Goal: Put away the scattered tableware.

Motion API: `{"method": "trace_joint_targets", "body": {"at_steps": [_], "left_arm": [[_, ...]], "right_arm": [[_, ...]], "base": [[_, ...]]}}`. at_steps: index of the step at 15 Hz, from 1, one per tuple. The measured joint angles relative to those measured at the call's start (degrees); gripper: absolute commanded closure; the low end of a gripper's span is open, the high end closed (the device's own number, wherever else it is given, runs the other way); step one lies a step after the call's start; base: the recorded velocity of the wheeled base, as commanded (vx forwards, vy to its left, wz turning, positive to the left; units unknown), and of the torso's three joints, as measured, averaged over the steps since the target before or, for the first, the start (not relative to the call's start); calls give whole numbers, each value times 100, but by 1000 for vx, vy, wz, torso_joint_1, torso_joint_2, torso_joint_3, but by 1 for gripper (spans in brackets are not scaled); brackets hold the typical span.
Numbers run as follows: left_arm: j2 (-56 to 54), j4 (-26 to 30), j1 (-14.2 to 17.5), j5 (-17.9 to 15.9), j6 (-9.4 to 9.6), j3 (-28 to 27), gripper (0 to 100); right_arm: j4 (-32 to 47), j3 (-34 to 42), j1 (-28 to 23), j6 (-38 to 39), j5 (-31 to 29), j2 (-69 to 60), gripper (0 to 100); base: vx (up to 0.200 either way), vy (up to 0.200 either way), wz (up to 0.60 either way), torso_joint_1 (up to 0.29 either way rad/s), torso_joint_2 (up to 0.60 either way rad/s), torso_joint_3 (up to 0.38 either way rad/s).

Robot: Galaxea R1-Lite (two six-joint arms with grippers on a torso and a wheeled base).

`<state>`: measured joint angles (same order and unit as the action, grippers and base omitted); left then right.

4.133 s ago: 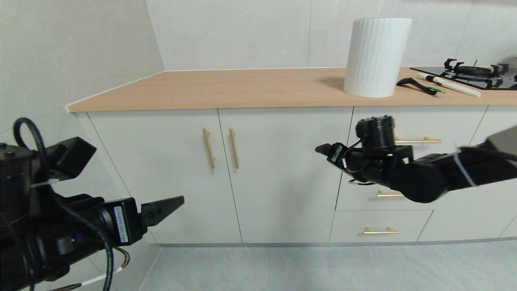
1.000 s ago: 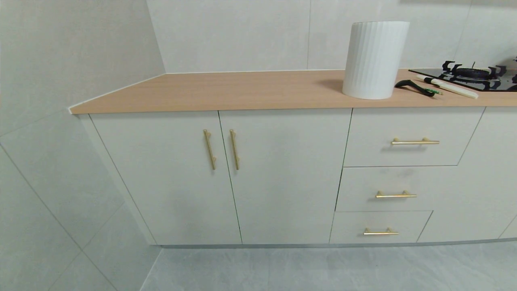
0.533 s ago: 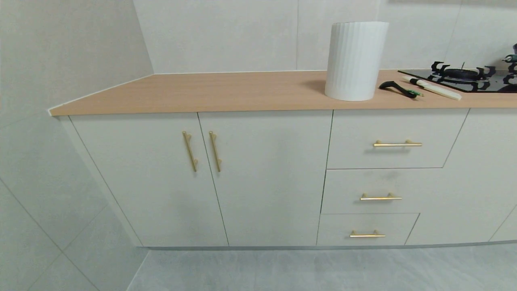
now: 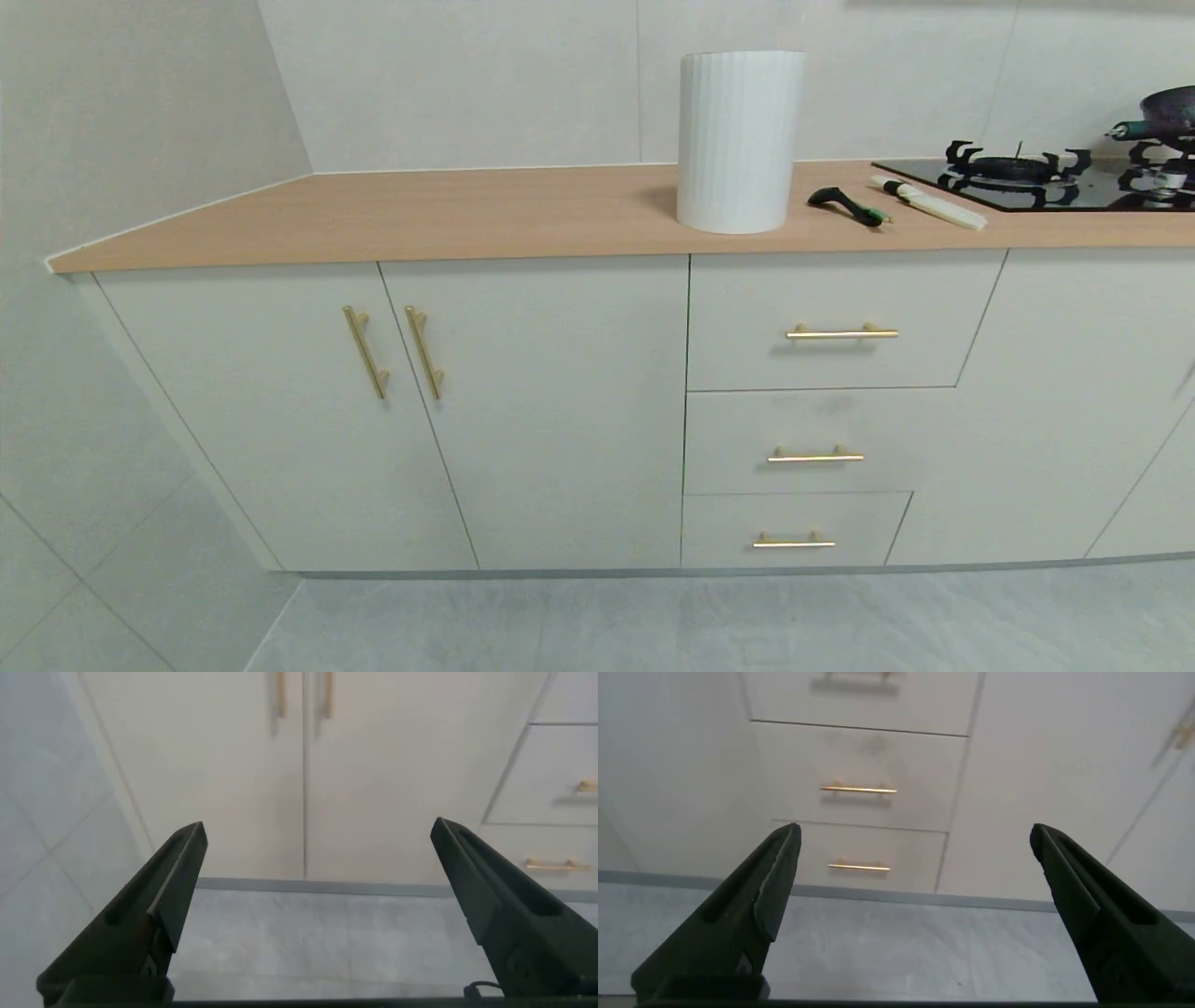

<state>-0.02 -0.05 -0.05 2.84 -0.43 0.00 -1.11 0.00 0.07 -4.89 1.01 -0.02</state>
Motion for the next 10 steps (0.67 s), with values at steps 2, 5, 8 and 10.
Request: {"method": "trace_joint_targets", "body": {"at_steps": [2,5,8,10], "left_arm": [[0,2,-11,5,2,0,0],[0,2,-2,5,0,0,0],[0,-2,-2,2,2,-2,0],[0,0,-6,2,0,-2,0]], "right_arm": [[-6,0,-7,-1,2,0,0],[-4,0,-7,-1,2,0,0],[-6,0,0,0,2,2,0],[0,0,-7,-1,2,2,0]], "base": [[0,0,0,0,0,0],[67,0,0,1,-2,1],[200,0,0,-1,1,4],[200,0,0,7,2,0]]}}
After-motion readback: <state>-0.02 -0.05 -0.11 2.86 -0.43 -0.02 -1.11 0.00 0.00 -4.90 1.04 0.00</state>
